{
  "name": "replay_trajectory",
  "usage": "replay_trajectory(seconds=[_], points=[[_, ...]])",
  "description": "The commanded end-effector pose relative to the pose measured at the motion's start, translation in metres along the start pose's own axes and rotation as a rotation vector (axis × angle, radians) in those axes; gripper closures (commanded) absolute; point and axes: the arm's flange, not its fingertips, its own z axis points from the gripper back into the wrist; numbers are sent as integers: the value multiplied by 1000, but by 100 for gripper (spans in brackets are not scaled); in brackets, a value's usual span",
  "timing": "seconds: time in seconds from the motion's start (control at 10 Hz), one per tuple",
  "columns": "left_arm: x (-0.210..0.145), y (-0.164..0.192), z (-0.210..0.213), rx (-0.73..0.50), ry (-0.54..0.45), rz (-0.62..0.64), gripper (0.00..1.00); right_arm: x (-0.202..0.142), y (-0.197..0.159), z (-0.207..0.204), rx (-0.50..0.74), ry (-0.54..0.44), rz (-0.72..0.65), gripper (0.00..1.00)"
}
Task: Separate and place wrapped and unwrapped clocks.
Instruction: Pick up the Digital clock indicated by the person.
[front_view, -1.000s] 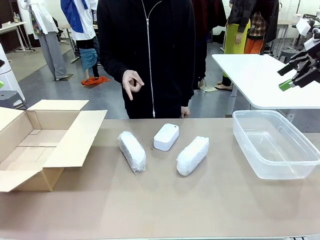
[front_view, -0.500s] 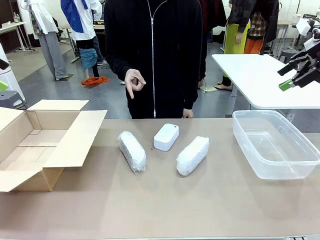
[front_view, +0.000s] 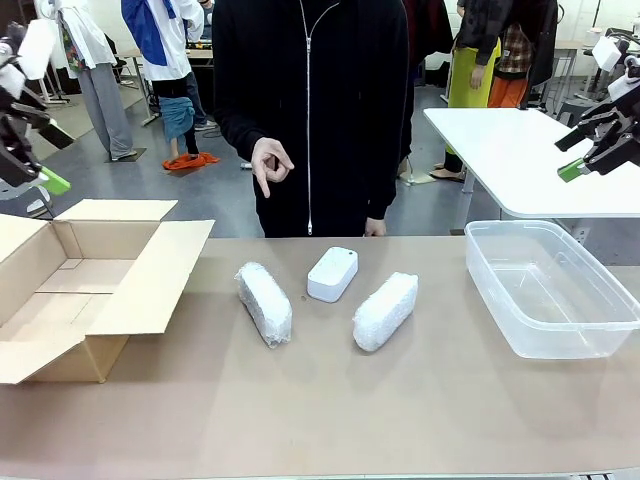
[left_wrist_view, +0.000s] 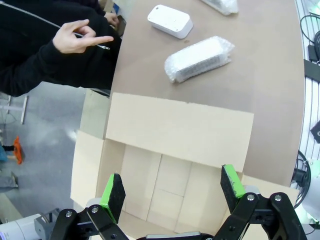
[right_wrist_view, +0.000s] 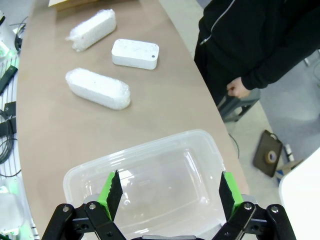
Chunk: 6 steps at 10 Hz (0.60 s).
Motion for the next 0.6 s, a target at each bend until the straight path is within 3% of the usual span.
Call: replay_trajectory(seconds=[0.0,0.3,0.4,0.5], points=[[24,6,-18,-19,16,39,0,0,0,0,5,-13,0,0],[55,6,-55,-79,43,51,0,0,0,0,5,-13,0,0],[66,8,-65,-63,39,127,0,0,0,0,5,-13,0,0],[77,11,-74,11,45,283,0,0,0,0,5,-13,0,0]])
